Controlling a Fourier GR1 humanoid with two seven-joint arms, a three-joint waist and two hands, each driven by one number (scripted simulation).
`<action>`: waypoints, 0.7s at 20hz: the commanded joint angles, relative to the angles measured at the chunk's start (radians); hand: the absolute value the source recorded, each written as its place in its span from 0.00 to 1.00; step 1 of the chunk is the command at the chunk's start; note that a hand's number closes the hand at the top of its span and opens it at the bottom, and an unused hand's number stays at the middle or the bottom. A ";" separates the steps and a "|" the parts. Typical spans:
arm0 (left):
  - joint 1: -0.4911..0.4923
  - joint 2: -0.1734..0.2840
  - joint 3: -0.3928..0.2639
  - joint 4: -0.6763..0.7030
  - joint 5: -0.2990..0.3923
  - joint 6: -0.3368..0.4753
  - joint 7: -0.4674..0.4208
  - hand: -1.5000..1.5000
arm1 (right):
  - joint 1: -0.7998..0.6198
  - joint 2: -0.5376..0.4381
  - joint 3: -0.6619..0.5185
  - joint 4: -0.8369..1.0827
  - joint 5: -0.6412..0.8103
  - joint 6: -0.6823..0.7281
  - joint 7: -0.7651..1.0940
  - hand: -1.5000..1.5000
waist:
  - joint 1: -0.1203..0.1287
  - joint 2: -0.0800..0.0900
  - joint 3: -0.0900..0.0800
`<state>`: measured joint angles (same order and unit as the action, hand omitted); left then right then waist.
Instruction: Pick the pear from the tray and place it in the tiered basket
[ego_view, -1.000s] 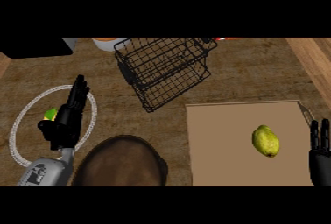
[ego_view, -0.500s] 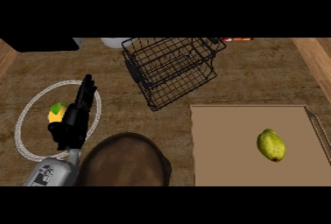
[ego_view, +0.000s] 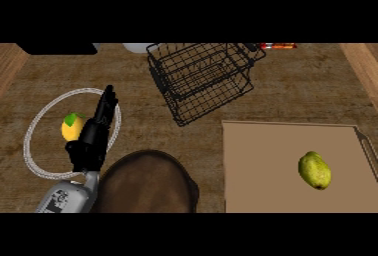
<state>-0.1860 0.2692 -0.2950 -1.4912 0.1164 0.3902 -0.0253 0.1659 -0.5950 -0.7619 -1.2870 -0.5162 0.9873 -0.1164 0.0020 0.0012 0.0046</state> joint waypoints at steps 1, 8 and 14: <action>0.008 0.005 0.005 -0.021 -0.014 -0.003 0.029 0.50 | -0.013 -0.029 -0.011 0.024 0.159 0.142 -0.153 0.00 | 0.000 -0.002 -0.002; 0.010 -0.025 0.005 0.011 -0.047 -0.005 -0.003 0.50 | -0.048 -0.085 0.012 0.103 0.300 0.135 -0.278 0.00 | -0.002 0.000 -0.002; 0.032 -0.028 -0.007 -0.079 -0.056 0.001 0.078 0.50 | -0.027 -0.076 0.110 0.044 0.386 0.099 -0.295 0.00 | 0.004 -0.003 -0.002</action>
<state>-0.1827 0.2407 -0.2899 -1.5128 0.0715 0.3878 0.0116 0.1307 -0.6498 -0.6782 -1.2821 -0.2026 0.9494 -0.2413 0.0006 -0.0003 0.0022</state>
